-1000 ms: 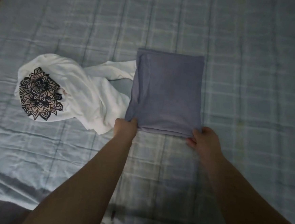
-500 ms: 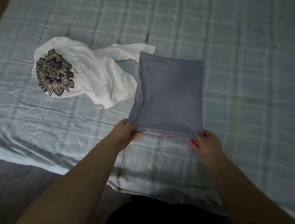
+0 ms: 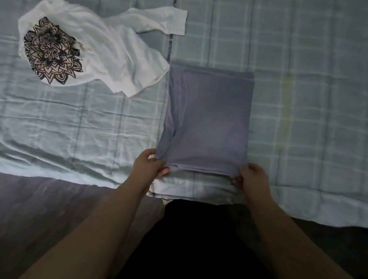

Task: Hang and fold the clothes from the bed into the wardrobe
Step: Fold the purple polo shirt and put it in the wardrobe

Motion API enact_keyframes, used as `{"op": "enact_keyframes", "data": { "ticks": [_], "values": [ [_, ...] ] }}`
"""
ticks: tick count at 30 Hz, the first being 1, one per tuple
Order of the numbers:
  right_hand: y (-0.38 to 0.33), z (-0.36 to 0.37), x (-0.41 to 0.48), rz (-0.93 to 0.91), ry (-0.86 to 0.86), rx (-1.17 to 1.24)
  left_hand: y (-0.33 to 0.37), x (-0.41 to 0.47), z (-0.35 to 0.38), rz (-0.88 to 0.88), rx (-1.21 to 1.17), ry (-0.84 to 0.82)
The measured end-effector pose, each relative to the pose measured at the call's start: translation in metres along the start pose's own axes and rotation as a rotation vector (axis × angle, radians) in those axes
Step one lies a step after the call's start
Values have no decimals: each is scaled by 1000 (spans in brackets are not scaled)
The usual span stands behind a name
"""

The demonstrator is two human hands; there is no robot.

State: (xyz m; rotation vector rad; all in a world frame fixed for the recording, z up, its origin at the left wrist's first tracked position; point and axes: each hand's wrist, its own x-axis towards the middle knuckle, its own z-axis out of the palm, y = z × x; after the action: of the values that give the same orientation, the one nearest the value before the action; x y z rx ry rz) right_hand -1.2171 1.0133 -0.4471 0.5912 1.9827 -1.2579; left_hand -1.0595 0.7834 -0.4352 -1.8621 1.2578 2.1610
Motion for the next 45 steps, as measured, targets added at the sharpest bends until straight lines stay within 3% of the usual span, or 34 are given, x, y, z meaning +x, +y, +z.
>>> {"op": "enact_keyframes", "data": {
  "ticks": [6,12,17,21,25,27,28,30,32,34,36,38,45],
  "values": [
    [-52,-7,-16,-237,29,-60,50,-6,7,139,102,-44],
    [-136,5,9,-232,-33,151,117,13,30,188,-77,-86],
    [-194,28,61,-113,-115,322,167,55,70,164,-222,-67],
    [-222,46,114,-63,-251,326,193,93,105,189,-289,-51],
    [-226,60,149,28,-167,371,199,120,128,183,-101,97],
    [-223,63,157,-49,-148,398,196,125,132,187,31,248],
    [-218,63,158,-164,-132,328,195,124,134,239,139,314],
    [-210,62,145,-496,12,-107,187,118,136,525,493,381],
    [-195,66,131,-913,60,-552,173,119,139,942,839,305],
    [-177,76,127,-1194,4,-859,151,129,140,1178,1169,148],
    [-158,86,137,-1215,13,-1110,128,139,138,1183,1409,107],
    [-148,88,150,-1148,64,-1219,116,149,132,1162,1501,133],
    [-139,75,173,-1153,85,-1181,111,169,120,1077,1530,134]
  ]
}}
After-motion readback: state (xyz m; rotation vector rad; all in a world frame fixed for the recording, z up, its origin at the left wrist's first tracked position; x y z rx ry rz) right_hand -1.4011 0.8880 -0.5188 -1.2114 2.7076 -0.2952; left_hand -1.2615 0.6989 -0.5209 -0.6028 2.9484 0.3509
